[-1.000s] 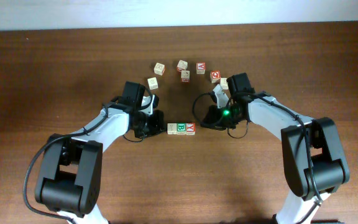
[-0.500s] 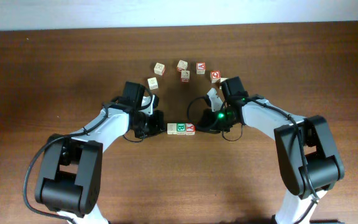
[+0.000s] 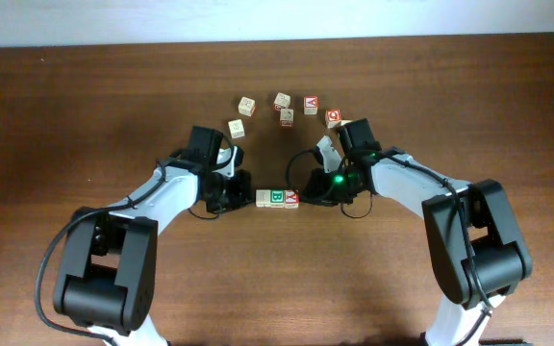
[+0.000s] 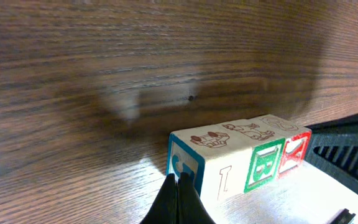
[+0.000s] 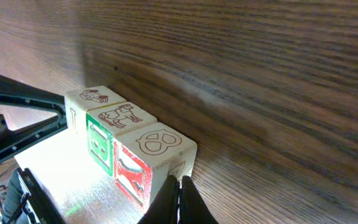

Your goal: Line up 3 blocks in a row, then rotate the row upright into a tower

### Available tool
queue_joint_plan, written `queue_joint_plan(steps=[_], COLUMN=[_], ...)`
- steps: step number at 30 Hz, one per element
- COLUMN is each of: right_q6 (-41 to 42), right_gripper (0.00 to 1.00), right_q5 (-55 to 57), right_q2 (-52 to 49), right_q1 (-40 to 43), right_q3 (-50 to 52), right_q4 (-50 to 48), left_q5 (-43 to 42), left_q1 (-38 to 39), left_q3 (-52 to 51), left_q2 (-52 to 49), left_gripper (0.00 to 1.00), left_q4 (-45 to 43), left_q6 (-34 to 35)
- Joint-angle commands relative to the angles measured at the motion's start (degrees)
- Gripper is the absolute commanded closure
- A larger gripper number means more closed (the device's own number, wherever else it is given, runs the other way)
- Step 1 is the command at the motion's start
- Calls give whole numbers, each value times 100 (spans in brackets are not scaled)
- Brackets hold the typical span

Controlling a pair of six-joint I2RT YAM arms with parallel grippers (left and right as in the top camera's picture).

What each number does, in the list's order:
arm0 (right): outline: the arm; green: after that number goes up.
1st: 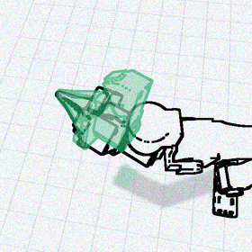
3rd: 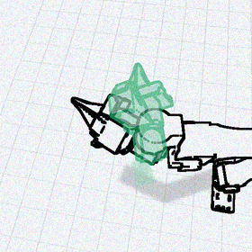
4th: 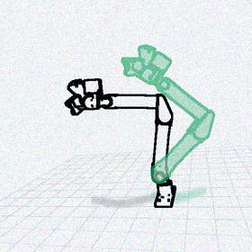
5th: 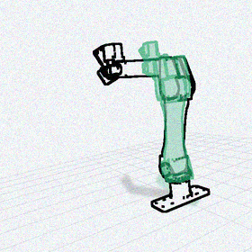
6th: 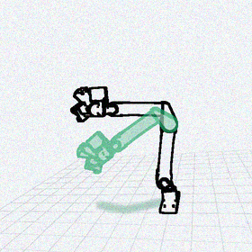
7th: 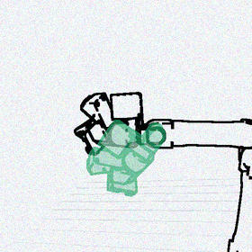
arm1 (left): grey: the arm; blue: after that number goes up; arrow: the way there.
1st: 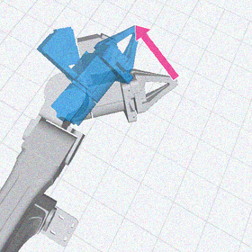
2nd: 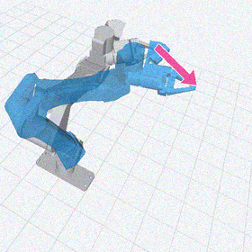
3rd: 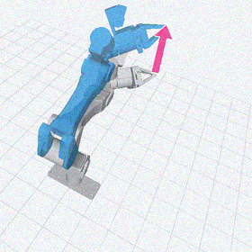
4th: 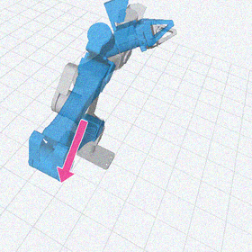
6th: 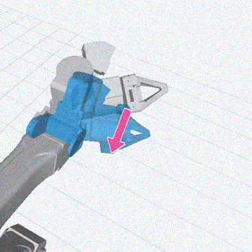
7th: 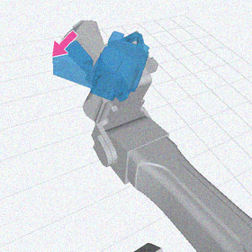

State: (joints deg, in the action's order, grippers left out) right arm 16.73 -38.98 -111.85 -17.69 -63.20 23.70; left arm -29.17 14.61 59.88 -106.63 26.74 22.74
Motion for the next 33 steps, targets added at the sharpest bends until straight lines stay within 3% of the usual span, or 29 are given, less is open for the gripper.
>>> queue_joint_plan(steps=[1,33], right_q6=[9,28], right_gripper=[96,96], right_q5=[-240,-83], right_q2=[286,470], right_q1=[-149,-1147], right_q3=[37,-647], right_q4=[-63,74], left_q5=[-170,-192], left_q1=[37,68], left_q3=[-48,-48], left_q2=[-50,-50], left_gripper=[100,100], left_q4=[-15,-61], left_q6=[-114,-114])
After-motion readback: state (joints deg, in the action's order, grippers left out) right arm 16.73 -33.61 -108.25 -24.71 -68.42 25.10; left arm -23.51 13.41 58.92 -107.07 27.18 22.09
